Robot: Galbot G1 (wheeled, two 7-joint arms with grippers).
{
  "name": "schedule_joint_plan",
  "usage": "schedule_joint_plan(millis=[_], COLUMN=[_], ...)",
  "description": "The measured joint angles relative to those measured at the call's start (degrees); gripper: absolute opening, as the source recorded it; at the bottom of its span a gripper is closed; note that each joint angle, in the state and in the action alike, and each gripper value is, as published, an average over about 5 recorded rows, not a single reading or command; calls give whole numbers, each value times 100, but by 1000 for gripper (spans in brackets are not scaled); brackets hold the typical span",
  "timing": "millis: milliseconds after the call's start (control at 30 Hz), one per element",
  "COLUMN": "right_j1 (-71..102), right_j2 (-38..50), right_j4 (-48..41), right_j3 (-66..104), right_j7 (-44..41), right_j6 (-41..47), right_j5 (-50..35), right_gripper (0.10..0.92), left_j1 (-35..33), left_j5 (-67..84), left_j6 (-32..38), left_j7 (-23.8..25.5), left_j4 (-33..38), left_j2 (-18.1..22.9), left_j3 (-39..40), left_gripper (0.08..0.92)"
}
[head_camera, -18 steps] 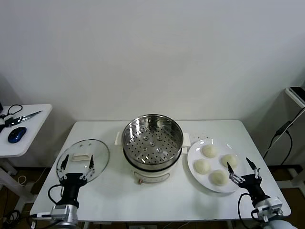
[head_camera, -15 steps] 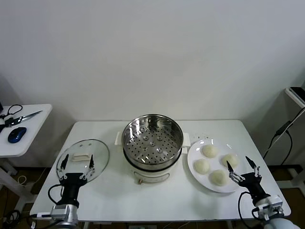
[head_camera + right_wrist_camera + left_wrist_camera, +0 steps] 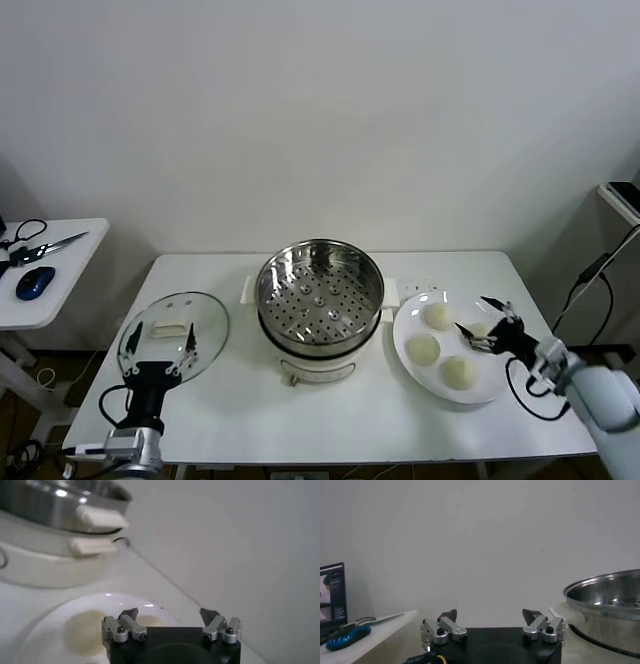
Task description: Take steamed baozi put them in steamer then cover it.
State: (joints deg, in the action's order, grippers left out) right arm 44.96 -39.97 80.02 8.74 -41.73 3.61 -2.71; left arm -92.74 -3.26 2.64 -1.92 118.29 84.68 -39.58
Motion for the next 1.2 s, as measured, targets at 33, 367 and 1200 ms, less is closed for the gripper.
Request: schedule_joint_plan(millis=[33, 367, 1200], right_j1=[-377, -3495, -5115], right_j2=[65, 216, -1307], right_j4=[-178, -1578, -3607], right_j3=[-385, -3940, -6557], right_j7=[-156, -1184, -1750], right_j6=[-11, -95, -152], right_j5=[30, -10, -174], right_gripper=[823, 823, 823], left_j1=[2, 19, 132], left_j5=[7, 45, -179], left_j6=[0, -3, -179], left_j7=[-3, -46, -39], left_j4=[-12, -119, -137], left_j2=[-10, -62, -153], left_j3=[-6, -77, -25], left_gripper=[823, 823, 823])
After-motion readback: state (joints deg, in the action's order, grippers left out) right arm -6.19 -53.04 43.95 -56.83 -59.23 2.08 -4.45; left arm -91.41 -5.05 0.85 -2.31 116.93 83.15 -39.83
